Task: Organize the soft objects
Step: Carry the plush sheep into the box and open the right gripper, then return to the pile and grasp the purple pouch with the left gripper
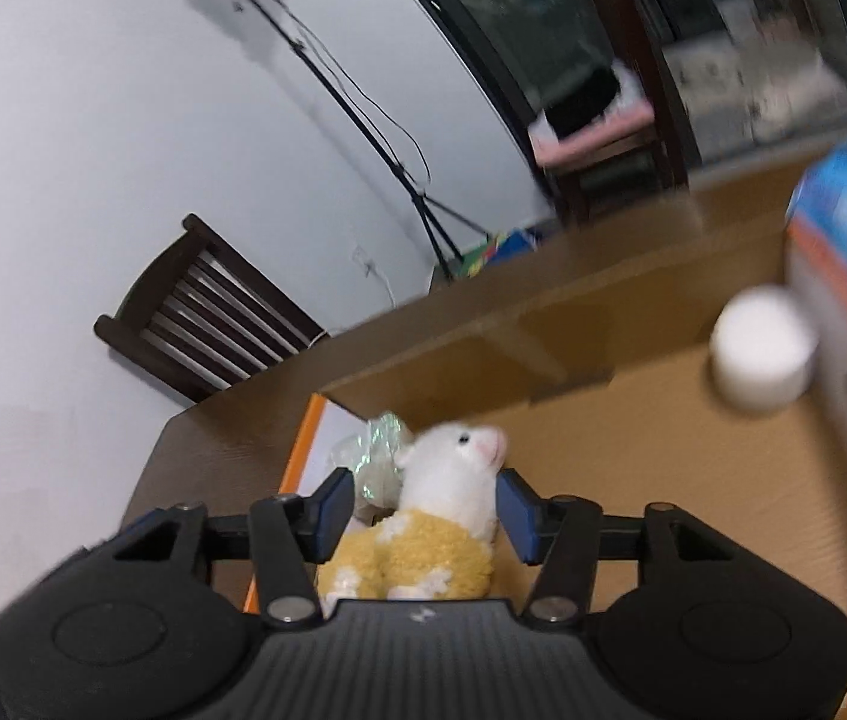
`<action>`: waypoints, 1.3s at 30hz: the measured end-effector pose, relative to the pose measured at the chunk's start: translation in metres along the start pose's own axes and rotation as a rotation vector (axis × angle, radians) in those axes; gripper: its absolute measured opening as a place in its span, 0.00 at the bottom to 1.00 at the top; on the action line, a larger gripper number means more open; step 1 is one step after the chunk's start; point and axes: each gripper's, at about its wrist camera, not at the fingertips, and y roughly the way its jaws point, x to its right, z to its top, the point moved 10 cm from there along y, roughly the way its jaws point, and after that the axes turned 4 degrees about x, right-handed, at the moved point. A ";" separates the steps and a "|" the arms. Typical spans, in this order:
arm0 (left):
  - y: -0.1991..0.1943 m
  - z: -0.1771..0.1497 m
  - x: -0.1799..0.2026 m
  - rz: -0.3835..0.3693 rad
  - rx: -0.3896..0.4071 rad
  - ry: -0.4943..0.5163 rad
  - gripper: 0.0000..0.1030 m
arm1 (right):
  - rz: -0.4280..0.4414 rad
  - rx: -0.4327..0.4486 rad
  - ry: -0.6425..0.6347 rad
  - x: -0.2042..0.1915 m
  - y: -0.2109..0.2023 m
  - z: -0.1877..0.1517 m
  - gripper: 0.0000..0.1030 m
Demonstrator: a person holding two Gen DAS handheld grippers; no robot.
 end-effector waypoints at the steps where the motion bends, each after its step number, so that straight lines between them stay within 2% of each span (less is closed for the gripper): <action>1: -0.009 0.003 0.004 0.001 0.002 0.003 0.80 | -0.016 0.010 -0.037 0.001 -0.014 0.005 0.56; 7: -0.071 0.017 0.034 0.002 0.054 0.042 0.83 | -0.110 0.098 -0.223 0.003 -0.115 0.025 0.62; 11: -0.109 0.012 0.055 0.001 0.093 0.071 0.86 | -0.121 0.150 -0.285 0.002 -0.168 0.018 0.69; 15: -0.151 -0.013 0.076 0.026 0.148 0.094 0.86 | -0.096 0.184 -0.367 -0.003 -0.209 -0.018 0.70; 20: -0.224 -0.071 0.105 0.006 0.255 0.124 0.95 | -0.045 0.279 -0.435 -0.010 -0.262 -0.078 0.72; 23: -0.256 -0.114 0.120 -0.013 0.264 0.115 0.96 | -0.006 0.316 -0.439 -0.009 -0.288 -0.127 0.76; 25: -0.268 -0.144 0.125 -0.025 0.244 0.091 0.97 | 0.027 0.323 -0.431 -0.008 -0.301 -0.163 0.76; 28: -0.277 -0.185 0.132 -0.042 0.189 0.081 0.98 | 0.052 0.321 -0.428 -0.007 -0.309 -0.214 0.77; 31: -0.273 -0.204 0.129 -0.035 0.141 0.074 0.98 | 0.053 0.291 -0.393 0.000 -0.307 -0.246 0.77; 34: -0.252 -0.205 0.121 -0.017 0.097 0.037 0.98 | 0.033 0.255 -0.396 0.004 -0.295 -0.253 0.77; 39: -0.190 -0.207 0.125 -0.008 0.033 -0.007 0.98 | 0.021 0.273 -0.383 0.003 -0.285 -0.247 0.76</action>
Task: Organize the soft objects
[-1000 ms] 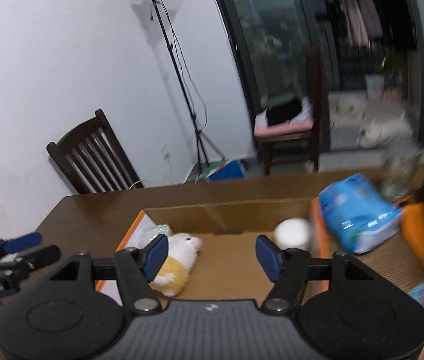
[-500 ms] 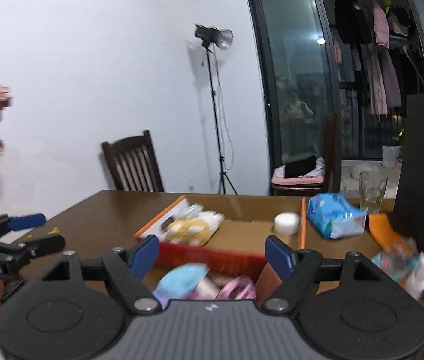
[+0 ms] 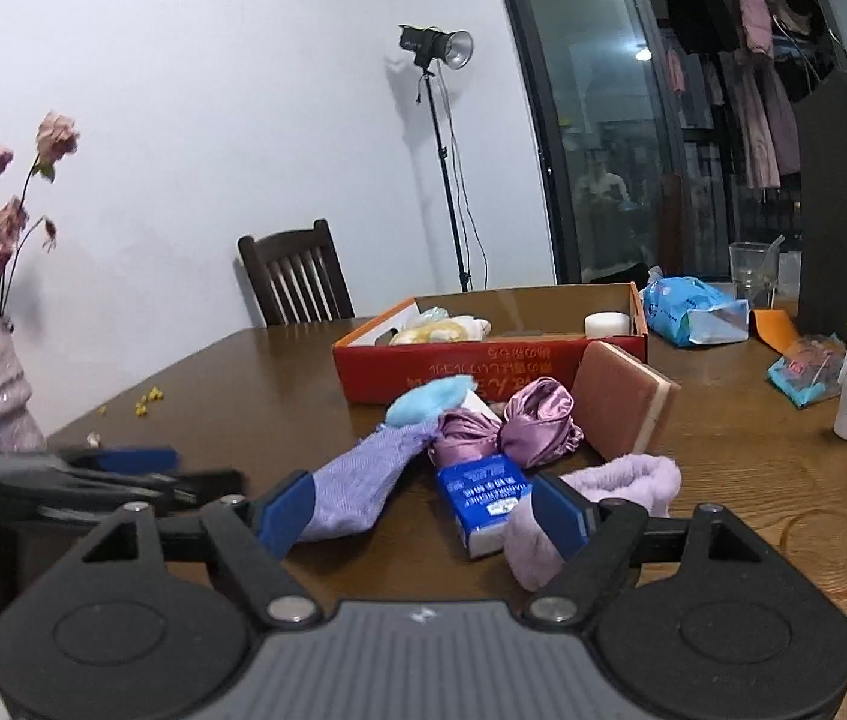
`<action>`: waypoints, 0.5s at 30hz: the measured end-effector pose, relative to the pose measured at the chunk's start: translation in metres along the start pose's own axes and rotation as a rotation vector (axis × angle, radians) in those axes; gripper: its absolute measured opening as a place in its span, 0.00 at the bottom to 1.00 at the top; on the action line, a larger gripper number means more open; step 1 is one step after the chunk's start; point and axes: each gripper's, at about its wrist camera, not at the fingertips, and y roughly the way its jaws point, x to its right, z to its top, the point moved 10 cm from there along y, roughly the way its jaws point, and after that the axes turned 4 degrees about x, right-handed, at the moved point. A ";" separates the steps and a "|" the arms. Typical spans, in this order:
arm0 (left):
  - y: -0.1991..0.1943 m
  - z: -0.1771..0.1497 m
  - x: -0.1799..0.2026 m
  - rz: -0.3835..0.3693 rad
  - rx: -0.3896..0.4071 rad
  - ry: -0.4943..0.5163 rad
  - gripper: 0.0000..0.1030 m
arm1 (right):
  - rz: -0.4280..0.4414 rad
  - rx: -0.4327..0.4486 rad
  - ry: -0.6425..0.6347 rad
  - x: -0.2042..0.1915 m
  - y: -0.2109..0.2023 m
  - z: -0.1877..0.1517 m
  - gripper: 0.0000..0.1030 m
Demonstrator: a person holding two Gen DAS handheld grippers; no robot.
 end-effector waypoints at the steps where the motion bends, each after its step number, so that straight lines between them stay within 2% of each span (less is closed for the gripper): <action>1: 0.013 -0.003 0.003 0.014 -0.010 0.006 0.98 | -0.007 -0.006 0.005 0.002 0.005 -0.002 0.76; 3: 0.039 -0.011 0.007 0.059 -0.053 0.047 0.94 | -0.026 -0.026 0.006 0.005 0.015 -0.007 0.75; 4: 0.046 -0.014 0.010 0.058 -0.051 0.066 0.82 | -0.028 -0.032 0.007 0.007 0.017 -0.008 0.73; 5: 0.052 -0.017 0.012 0.052 -0.068 0.081 0.76 | -0.024 -0.039 0.009 0.008 0.019 -0.010 0.72; 6: 0.055 -0.023 0.015 0.015 -0.109 0.087 0.61 | -0.020 -0.044 0.013 0.010 0.021 -0.011 0.71; 9: 0.037 -0.029 0.021 -0.066 -0.094 0.174 0.53 | -0.007 -0.053 0.011 0.012 0.029 -0.011 0.69; 11: 0.016 -0.039 0.020 -0.161 -0.105 0.243 0.57 | 0.021 -0.058 0.011 0.010 0.034 -0.008 0.68; 12: 0.007 -0.043 0.017 -0.196 -0.106 0.265 0.63 | 0.047 -0.060 0.009 0.005 0.037 -0.007 0.68; 13: -0.003 -0.044 0.010 -0.200 -0.103 0.279 0.70 | 0.072 -0.063 0.004 0.001 0.042 -0.005 0.68; 14: -0.010 -0.044 0.000 -0.182 -0.097 0.286 0.73 | 0.099 -0.068 -0.005 -0.006 0.048 -0.003 0.68; 15: -0.016 -0.042 -0.015 -0.136 -0.087 0.285 0.78 | 0.124 -0.082 -0.017 -0.013 0.058 -0.003 0.67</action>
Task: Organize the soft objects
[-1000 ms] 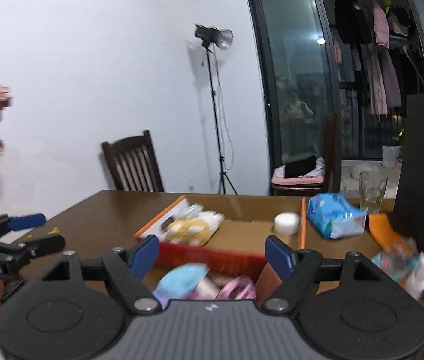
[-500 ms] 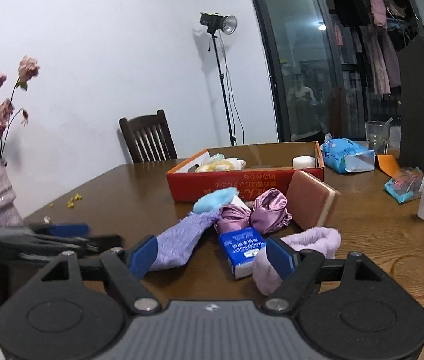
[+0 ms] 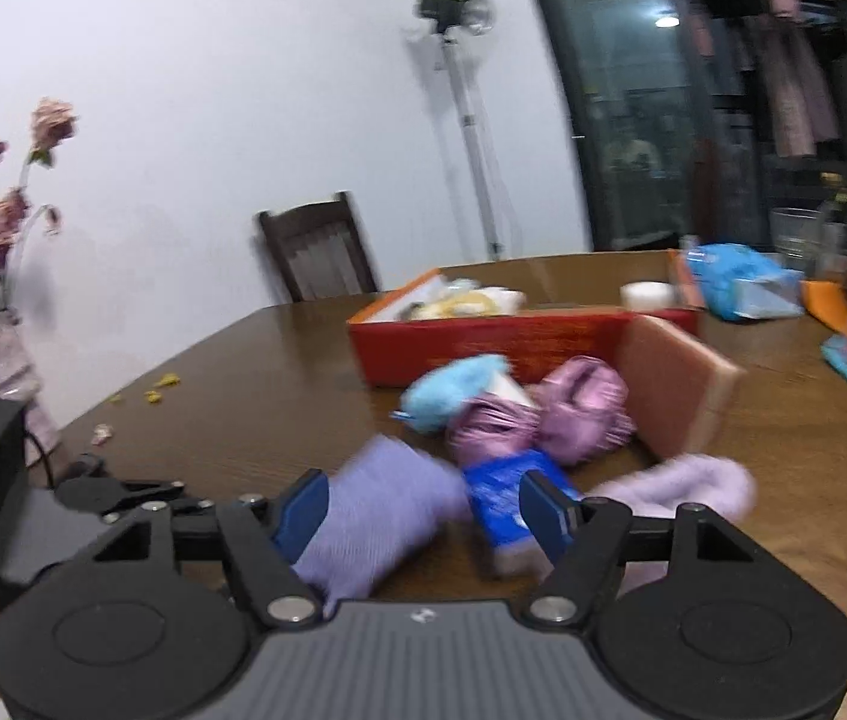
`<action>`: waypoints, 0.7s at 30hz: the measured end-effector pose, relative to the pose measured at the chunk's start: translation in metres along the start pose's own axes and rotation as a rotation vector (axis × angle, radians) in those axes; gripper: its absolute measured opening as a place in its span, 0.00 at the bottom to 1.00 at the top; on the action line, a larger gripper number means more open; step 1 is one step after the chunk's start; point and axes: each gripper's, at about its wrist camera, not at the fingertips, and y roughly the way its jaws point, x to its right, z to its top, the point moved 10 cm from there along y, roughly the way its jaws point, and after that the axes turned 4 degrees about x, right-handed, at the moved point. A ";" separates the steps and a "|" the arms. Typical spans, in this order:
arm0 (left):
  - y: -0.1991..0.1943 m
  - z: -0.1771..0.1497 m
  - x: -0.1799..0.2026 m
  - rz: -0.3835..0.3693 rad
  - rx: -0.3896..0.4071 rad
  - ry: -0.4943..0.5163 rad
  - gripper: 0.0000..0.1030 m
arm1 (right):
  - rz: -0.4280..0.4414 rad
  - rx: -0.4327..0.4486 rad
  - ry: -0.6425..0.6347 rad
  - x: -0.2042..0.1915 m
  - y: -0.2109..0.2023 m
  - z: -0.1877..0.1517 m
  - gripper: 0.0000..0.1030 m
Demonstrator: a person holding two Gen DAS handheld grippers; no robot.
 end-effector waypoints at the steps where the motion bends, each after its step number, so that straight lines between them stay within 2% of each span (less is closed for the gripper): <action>1: -0.007 0.000 -0.013 0.040 0.011 -0.016 0.80 | 0.012 -0.017 -0.011 -0.004 0.010 0.000 0.65; 3: -0.024 0.003 -0.036 0.071 0.053 -0.093 0.83 | 0.026 -0.057 -0.027 -0.012 0.034 -0.002 0.63; 6: -0.040 0.007 -0.055 0.042 0.116 -0.282 0.84 | 0.008 -0.112 -0.032 -0.018 0.061 -0.013 0.57; 10: -0.023 0.006 -0.062 -0.017 0.117 -0.496 0.80 | -0.014 -0.104 -0.011 -0.019 0.056 -0.022 0.57; 12: -0.005 0.009 -0.061 -0.036 0.100 -0.531 0.79 | -0.044 -0.089 0.002 -0.014 0.042 -0.024 0.57; 14: 0.012 0.012 -0.060 -0.021 0.070 -0.530 0.75 | -0.053 -0.081 0.009 -0.010 0.029 -0.026 0.57; 16: 0.026 0.013 -0.058 -0.043 0.041 -0.530 0.55 | -0.026 -0.094 0.008 -0.015 0.018 -0.034 0.57; 17: 0.033 0.013 -0.057 -0.052 0.020 -0.534 0.51 | -0.012 -0.111 0.006 -0.020 0.016 -0.040 0.57; 19: 0.038 0.008 -0.052 -0.069 0.000 -0.548 0.29 | -0.001 -0.136 -0.012 -0.027 0.016 -0.051 0.57; 21: 0.036 0.003 -0.047 -0.078 -0.013 -0.551 0.22 | -0.006 -0.161 -0.024 -0.032 0.021 -0.064 0.57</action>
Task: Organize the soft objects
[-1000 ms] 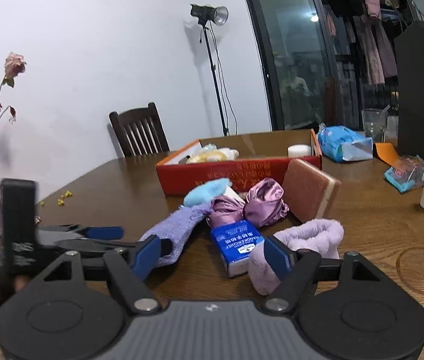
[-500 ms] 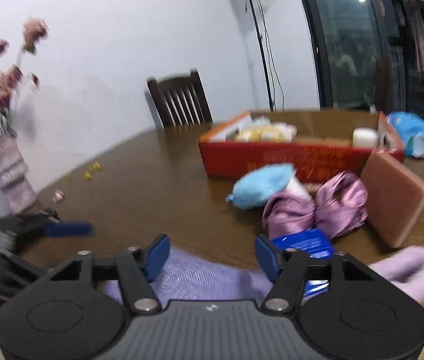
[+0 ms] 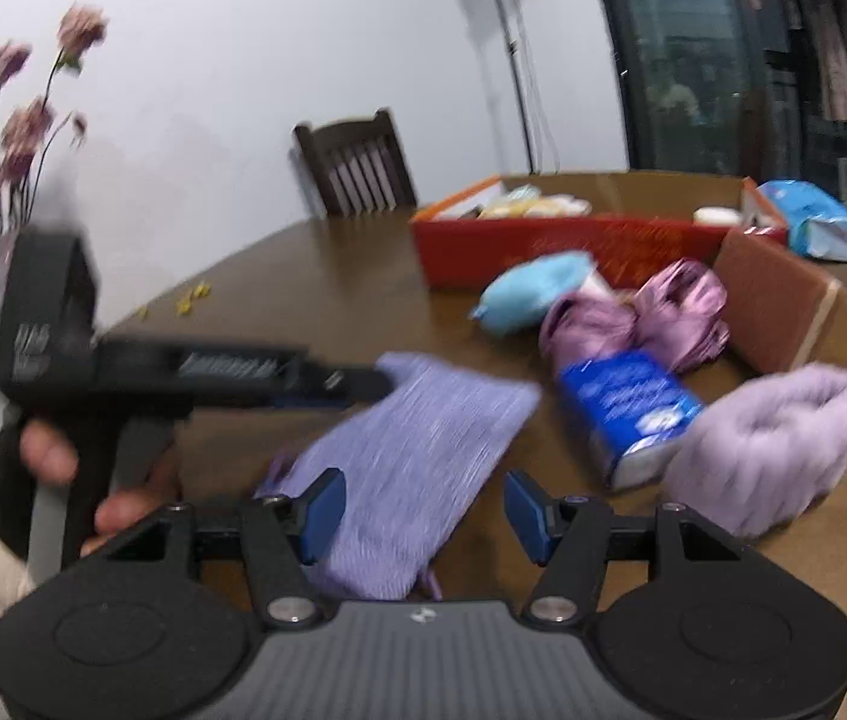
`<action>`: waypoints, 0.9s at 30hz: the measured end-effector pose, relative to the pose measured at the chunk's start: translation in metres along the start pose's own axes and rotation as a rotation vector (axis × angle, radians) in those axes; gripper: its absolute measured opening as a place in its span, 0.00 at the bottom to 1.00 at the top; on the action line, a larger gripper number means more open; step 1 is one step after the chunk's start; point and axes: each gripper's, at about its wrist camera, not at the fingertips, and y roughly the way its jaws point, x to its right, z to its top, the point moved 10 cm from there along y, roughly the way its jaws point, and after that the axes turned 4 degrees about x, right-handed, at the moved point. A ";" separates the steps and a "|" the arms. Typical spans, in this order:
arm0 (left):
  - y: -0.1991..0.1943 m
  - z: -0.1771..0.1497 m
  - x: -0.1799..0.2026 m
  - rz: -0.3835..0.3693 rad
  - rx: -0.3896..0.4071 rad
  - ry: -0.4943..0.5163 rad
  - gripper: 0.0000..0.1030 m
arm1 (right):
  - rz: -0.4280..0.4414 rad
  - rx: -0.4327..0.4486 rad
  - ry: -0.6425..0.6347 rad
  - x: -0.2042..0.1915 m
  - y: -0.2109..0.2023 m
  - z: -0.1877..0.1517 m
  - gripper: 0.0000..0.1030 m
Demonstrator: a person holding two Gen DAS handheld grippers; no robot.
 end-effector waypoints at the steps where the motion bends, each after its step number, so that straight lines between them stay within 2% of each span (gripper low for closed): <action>1: -0.003 -0.004 0.001 0.007 -0.005 -0.002 0.21 | -0.023 -0.009 0.002 0.002 0.003 -0.004 0.55; 5: -0.024 -0.027 0.016 -0.020 -0.053 0.025 0.23 | -0.206 0.019 -0.021 0.029 -0.002 0.002 0.54; 7: -0.041 -0.029 0.026 -0.029 -0.029 0.060 0.29 | -0.272 0.052 -0.023 0.044 -0.012 0.009 0.55; 8: -0.051 -0.026 0.031 -0.038 0.002 0.079 0.34 | -0.273 0.071 -0.011 0.047 -0.018 0.013 0.55; 10: -0.057 -0.016 0.034 -0.024 0.050 0.084 0.57 | -0.227 0.096 0.027 0.048 -0.027 0.016 0.55; 12: -0.056 -0.006 0.033 -0.012 0.082 0.057 0.65 | -0.171 0.088 0.070 0.047 -0.024 0.012 0.55; 14: -0.046 0.001 0.030 0.007 0.085 0.039 0.65 | -0.146 0.079 0.117 0.049 -0.017 0.009 0.55; 15: -0.039 0.004 0.028 0.019 0.086 0.035 0.64 | -0.141 0.078 0.145 0.051 -0.012 0.007 0.55; 17: -0.025 0.005 0.023 0.044 0.061 0.035 0.50 | -0.137 0.070 0.172 0.050 -0.007 0.005 0.55; 18: -0.020 0.002 0.024 0.030 0.043 0.040 0.32 | -0.138 0.067 0.162 0.047 -0.003 0.005 0.55; 19: -0.016 -0.002 0.024 0.015 0.013 0.034 0.23 | -0.144 0.064 0.154 0.047 -0.001 0.005 0.55; 20: -0.013 -0.008 0.025 0.002 -0.010 0.029 0.22 | -0.152 0.059 0.148 0.047 0.003 0.004 0.55; 24: -0.018 -0.020 0.022 -0.006 -0.018 0.026 0.14 | -0.202 0.041 0.092 0.048 0.011 0.000 0.55; 26: -0.021 -0.025 0.020 -0.014 -0.029 0.008 0.14 | -0.220 0.023 0.041 0.045 0.013 -0.001 0.51; 27: -0.022 -0.027 0.020 -0.017 -0.032 0.009 0.13 | -0.214 0.014 0.000 0.041 0.015 -0.002 0.42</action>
